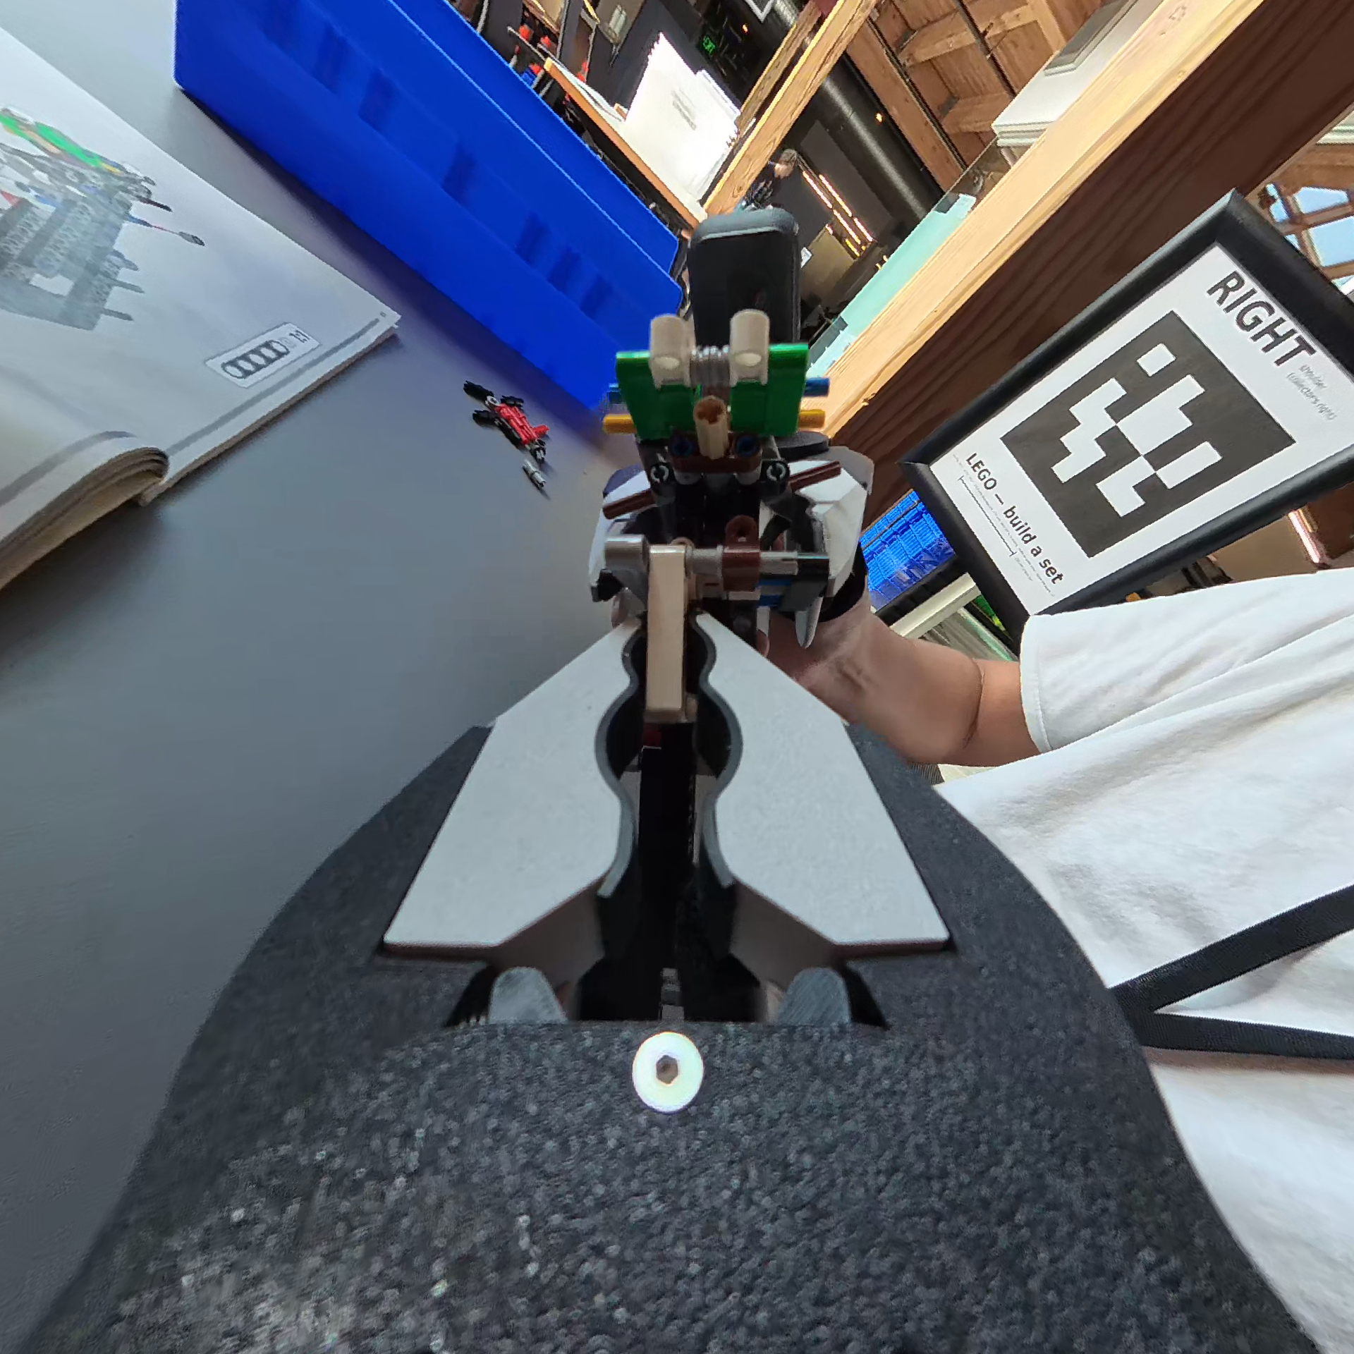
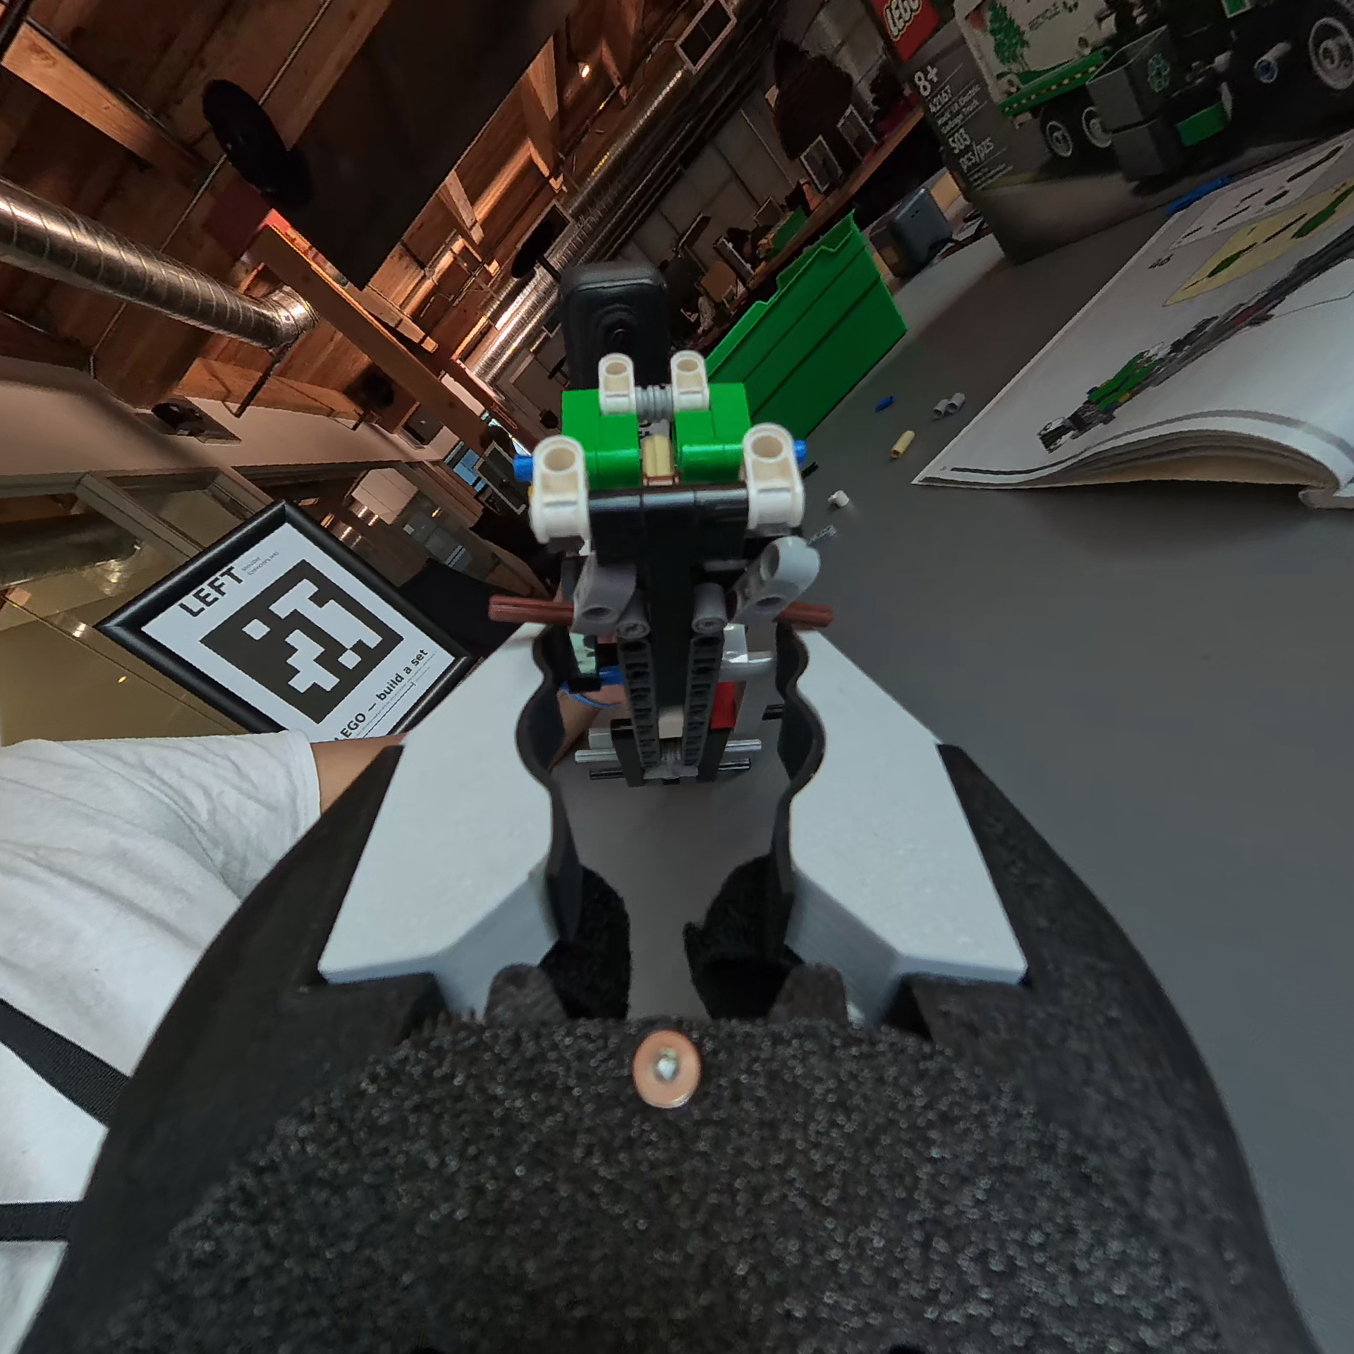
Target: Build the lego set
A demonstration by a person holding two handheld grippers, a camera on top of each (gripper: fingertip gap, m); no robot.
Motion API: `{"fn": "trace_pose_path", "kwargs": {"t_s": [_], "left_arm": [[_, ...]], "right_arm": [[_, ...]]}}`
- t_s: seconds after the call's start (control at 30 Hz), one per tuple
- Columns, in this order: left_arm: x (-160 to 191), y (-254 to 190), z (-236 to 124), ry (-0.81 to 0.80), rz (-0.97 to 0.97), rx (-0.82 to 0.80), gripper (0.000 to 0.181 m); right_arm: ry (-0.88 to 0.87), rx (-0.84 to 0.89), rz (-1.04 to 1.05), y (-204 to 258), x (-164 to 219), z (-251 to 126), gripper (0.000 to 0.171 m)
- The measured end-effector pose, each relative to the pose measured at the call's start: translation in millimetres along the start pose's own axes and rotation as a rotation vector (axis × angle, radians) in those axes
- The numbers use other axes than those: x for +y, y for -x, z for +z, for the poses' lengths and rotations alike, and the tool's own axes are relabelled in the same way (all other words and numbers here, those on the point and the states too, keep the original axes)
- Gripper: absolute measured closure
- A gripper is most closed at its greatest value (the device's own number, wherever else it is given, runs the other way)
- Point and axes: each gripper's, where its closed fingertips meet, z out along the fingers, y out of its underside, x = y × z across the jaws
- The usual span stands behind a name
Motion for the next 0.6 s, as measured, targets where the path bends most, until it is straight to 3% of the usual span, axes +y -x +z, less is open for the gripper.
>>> {"fn": "trace_pose_path", "kwargs": {"t_s": [0.07, 0.17, 0.33, 0.43, 0.6], "left_arm": [[-0.2, -3.8, -1.2, 0.014, 0.034, 0.02, 0.171], [-6.6, -12.0, -4.7, 0.007, 0.096, 0.036, 0.14], [-9.0, -18.5, -4.9, 0.016, 0.191, 0.012, 0.122], [-9.1, -18.4, -3.1, 0.013, 0.192, 0.002, 0.118], [-11.6, -13.4, -3.4, -0.015, 0.147, 0.001, 0.128]], "right_arm": [[0.004, 0.0, -0.017, 1.7, 0.4, 0.2, 0.115], [0.012, 0.015, -0.021, -0.1, 1.4, -2.2, 0.115], [0.006, 0.024, -0.024, -1.1, 0.9, -2.5, 0.115], [0.006, 0.035, -0.031, -1.9, 1.1, -2.3, 0.115], [0.009, 0.053, -0.028, -4.3, 2.1, -1.2, 0.115]]}}
